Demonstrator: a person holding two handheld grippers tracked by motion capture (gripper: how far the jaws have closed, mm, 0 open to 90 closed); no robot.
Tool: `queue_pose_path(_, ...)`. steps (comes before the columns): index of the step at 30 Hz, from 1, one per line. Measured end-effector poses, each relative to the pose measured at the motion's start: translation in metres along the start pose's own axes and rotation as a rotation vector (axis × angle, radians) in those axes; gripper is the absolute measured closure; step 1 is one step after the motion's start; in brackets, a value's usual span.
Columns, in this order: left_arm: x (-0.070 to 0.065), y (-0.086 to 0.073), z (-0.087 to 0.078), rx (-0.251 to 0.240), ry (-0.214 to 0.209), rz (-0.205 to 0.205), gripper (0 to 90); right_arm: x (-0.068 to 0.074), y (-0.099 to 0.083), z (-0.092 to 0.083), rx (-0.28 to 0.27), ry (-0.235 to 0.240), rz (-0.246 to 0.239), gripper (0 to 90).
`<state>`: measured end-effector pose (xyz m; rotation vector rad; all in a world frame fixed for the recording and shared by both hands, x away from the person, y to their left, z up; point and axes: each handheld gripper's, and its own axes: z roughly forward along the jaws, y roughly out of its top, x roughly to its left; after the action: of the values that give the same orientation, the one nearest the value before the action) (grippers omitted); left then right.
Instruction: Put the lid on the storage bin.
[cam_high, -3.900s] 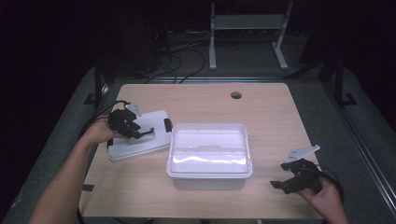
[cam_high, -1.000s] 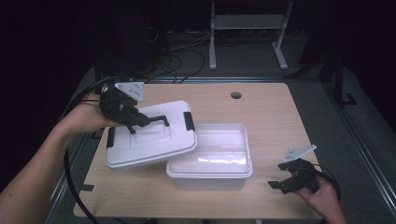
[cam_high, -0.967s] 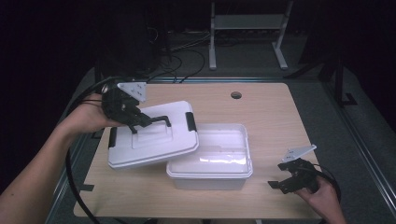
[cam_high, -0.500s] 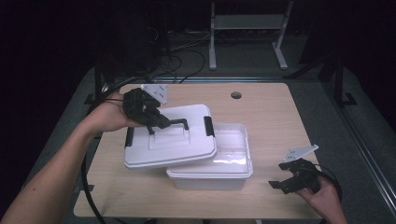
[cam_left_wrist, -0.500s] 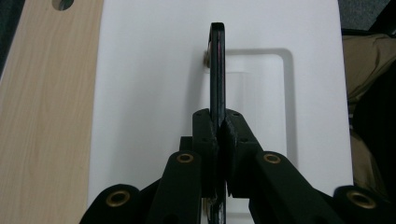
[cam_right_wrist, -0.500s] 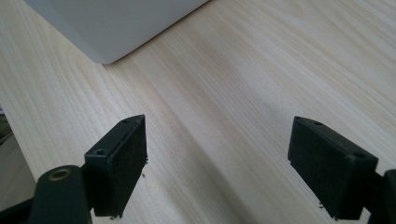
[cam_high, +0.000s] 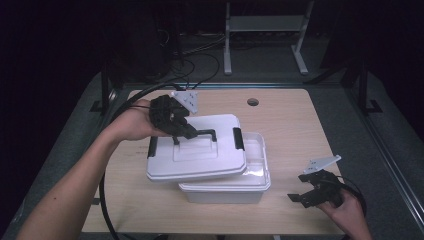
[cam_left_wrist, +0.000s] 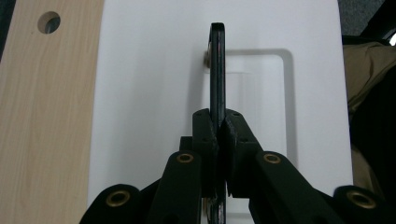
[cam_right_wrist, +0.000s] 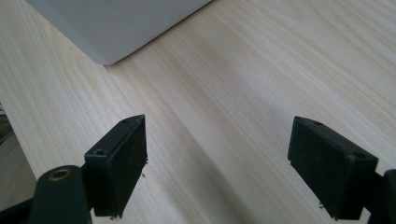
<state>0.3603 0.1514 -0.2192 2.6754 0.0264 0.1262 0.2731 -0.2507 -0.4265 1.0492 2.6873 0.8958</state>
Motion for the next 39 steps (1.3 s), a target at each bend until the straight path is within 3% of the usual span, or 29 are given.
queue_pose_path(17, 0.001, 0.031, 0.026, -0.003, -0.037, 0.042, 84.6, -0.002, -0.003, -0.004, -0.016, -0.002, 0.013, 19.1)
queue_pose_path(39, 0.001, 0.047, 0.053, -0.005, -0.06, 0.056, 84.6, 0.0, -0.003, -0.007, -0.023, -0.01, 0.006, 19.1)
